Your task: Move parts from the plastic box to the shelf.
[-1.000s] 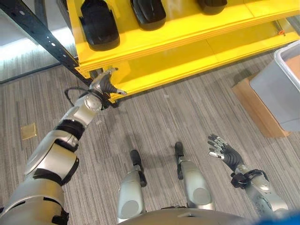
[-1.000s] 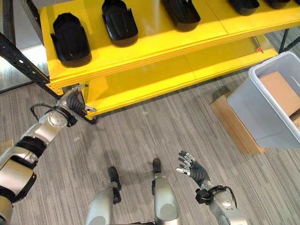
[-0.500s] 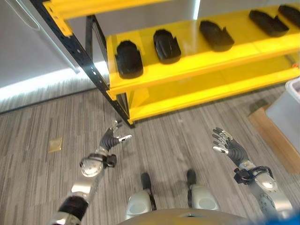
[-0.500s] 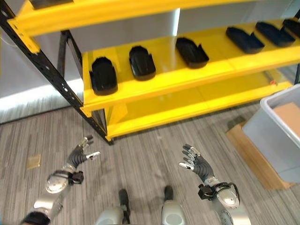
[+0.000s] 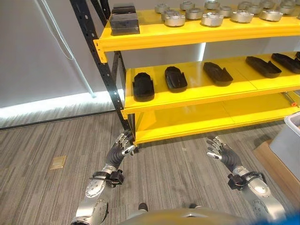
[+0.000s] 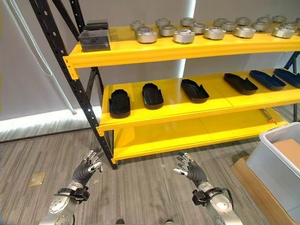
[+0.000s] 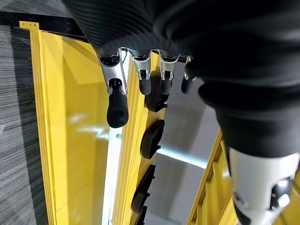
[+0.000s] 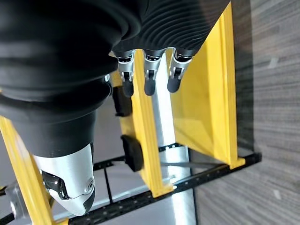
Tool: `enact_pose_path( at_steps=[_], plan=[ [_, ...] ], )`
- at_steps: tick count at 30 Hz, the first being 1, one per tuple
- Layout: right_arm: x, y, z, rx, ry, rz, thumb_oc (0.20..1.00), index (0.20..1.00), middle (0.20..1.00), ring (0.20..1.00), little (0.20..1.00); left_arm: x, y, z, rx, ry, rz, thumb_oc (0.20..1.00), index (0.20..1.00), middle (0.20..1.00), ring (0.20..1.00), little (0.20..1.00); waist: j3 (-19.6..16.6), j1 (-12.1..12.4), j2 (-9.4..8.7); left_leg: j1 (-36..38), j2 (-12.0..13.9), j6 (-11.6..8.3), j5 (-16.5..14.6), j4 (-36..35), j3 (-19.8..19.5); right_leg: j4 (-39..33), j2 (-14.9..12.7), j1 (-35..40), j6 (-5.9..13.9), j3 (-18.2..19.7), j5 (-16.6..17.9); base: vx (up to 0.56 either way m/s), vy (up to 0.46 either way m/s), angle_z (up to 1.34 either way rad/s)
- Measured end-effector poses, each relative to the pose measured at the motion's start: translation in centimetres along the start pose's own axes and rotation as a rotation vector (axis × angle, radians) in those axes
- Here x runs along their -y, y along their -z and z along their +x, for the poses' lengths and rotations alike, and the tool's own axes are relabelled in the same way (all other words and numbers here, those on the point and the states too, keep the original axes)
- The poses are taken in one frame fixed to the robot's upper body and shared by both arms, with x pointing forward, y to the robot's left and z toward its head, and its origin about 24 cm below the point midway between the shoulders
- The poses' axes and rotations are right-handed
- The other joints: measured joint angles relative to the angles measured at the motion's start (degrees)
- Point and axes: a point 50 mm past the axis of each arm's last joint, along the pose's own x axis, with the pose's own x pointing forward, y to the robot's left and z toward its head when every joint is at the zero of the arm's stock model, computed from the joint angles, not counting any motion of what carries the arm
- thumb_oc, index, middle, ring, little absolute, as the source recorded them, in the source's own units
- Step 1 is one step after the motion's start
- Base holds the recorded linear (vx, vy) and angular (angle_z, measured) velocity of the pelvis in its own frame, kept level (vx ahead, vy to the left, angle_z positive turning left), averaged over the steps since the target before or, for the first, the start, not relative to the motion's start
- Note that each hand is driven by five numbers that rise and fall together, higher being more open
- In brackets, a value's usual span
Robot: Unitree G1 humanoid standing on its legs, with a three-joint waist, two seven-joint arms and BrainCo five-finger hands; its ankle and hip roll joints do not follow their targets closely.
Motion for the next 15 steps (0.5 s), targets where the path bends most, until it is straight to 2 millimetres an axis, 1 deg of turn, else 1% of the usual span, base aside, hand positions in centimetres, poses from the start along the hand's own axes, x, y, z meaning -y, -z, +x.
enact_pose_path(
  at_steps=[2,4,5,7,8,9,10,11,12,13,14,15],
  plan=[
    [0.1,0.2,-0.3,-0.008,0.009,0.004,1.0,1.0,1.0,1.0,1.0,-0.2,0.2,-0.3,-0.01,-0.005,0.002,1.0,1.0,1.0,1.0,1.0,0.3,-0.1,-0.32,-0.6,0.0,-0.01,0.0,0.6,-0.8,4.1,-0.1,-2.1,-0.51,0.0,-2.0,-0.1,-0.13,0.13],
    [0.6,0.5,-0.9,-0.02,0.028,0.002,1.0,1.0,1.0,1.0,1.0,-0.3,-0.1,-0.4,-0.001,-0.005,0.01,1.0,1.0,1.0,1.0,1.0,1.3,0.0,-0.9,-2.6,0.4,-0.23,-0.2,2.6,-1.7,8.4,0.1,-5.2,-1.37,0.0,-3.8,-0.06,-0.125,0.14],
    [0.8,0.8,-1.4,-0.033,0.041,0.005,1.0,1.0,1.0,1.0,1.0,-0.3,-0.2,-0.5,0.001,-0.003,0.011,1.0,1.0,1.0,1.0,1.0,1.8,0.0,-1.15,-3.3,0.5,-0.34,-0.2,3.2,-2.0,9.6,0.2,-6.1,-1.45,0.0,-4.3,-0.02,-0.107,0.07],
    [2.0,1.0,-2.4,-0.037,0.102,0.009,1.0,1.0,1.0,1.0,1.0,-0.5,0.2,-1.0,-0.015,0.002,0.007,1.0,1.0,1.0,1.0,1.0,3.5,-0.2,-1.83,-3.8,0.9,-0.98,-1.0,3.4,-2.6,11.3,0.5,-7.3,-1.74,-0.1,-5.1,-0.02,-0.104,0.02],
    [2.5,1.0,-2.9,-0.037,0.127,0.008,1.0,1.0,1.0,1.0,1.0,-0.5,0.4,-1.1,-0.026,0.003,0.004,1.0,1.0,1.0,1.0,1.0,4.7,-0.3,-2.36,-3.9,1.3,-0.91,-1.2,3.9,-2.6,11.7,0.8,-7.4,-1.86,0.0,-5.2,-0.02,-0.156,-0.08],
    [2.9,0.8,-3.2,-0.035,0.144,0.001,1.0,1.0,1.0,1.0,1.0,-0.5,0.4,-1.2,-0.032,0.003,-0.005,1.0,1.0,1.0,1.0,1.0,5.4,-0.2,-1.55,-4.4,2.0,-0.93,-1.8,5.0,-3.0,13.5,1.7,-7.7,-1.49,0.0,-5.6,-0.03,-0.215,-0.09],
    [3.0,0.5,-3.3,-0.033,0.131,-0.013,1.0,1.0,1.0,1.0,1.0,-0.7,0.1,-1.5,-0.025,0.001,-0.013,1.0,1.0,1.0,1.0,1.0,6.2,-0.3,-2.67,-5.6,2.2,-1.04,-1.9,7.0,-3.0,20.8,2.0,-10.0,-2.54,0.7,-8.3,-0.05,-0.165,0.09],
    [2.7,0.6,-3.6,-0.035,0.127,-0.006,1.0,1.0,1.0,1.0,1.0,-0.8,-1.1,-1.7,0.003,0.018,0.014,1.0,1.0,1.0,1.0,1.0,6.5,-0.5,-4.52,-6.6,2.1,-1.04,-1.9,8.4,-2.8,26.3,1.6,-10.8,-4.94,1.6,-12.3,-0.08,-0.166,0.27],
    [2.6,0.7,-3.9,-0.039,0.125,-0.009,1.0,1.0,1.0,1.0,1.0,-0.5,-2.1,-1.8,0.034,0.053,0.04,1.0,1.0,1.0,1.0,1.0,7.0,-0.1,-5.9,-7.2,2.7,-1.29,-1.7,10.5,-3.2,26.4,2.3,-11.0,-6.02,1.6,-15.3,-0.09,-0.157,0.2],
    [2.9,0.7,-4.1,-0.044,0.129,-0.021,1.0,1.0,1.0,1.0,1.0,0.2,-2.5,-1.5,0.049,0.088,0.043,1.0,1.0,1.0,1.0,1.0,7.7,0.7,-5.33,-8.6,4.0,-0.28,-1.1,13.2,-4.9,26.2,4.1,-11.0,-7.01,1.5,-15.9,-0.03,-0.134,-0.02],
    [3.1,0.4,-3.8,-0.033,0.133,-0.028,1.0,1.0,1.0,1.0,1.0,0.6,-2.5,-1.3,0.046,0.119,0.046,1.0,1.0,1.0,1.0,1.0,8.9,2.1,-4.64,-10.5,4.2,-1.0,1.8,15.9,-6.6,26.3,4.9,-10.8,-8.38,1.0,-15.6,0.03,-0.072,0.04],
    [3.1,0.2,-3.8,-0.025,0.137,-0.028,1.0,1.0,1.0,1.0,1.0,1.0,-2.5,-0.9,0.043,0.144,0.046,1.0,1.0,1.0,1.0,1.0,9.8,1.8,-5.03,-13.0,3.9,-1.39,4.1,18.4,-8.2,26.0,4.6,-10.5,-8.66,-0.1,-15.5,0.06,-0.022,0.36]
  ],
)
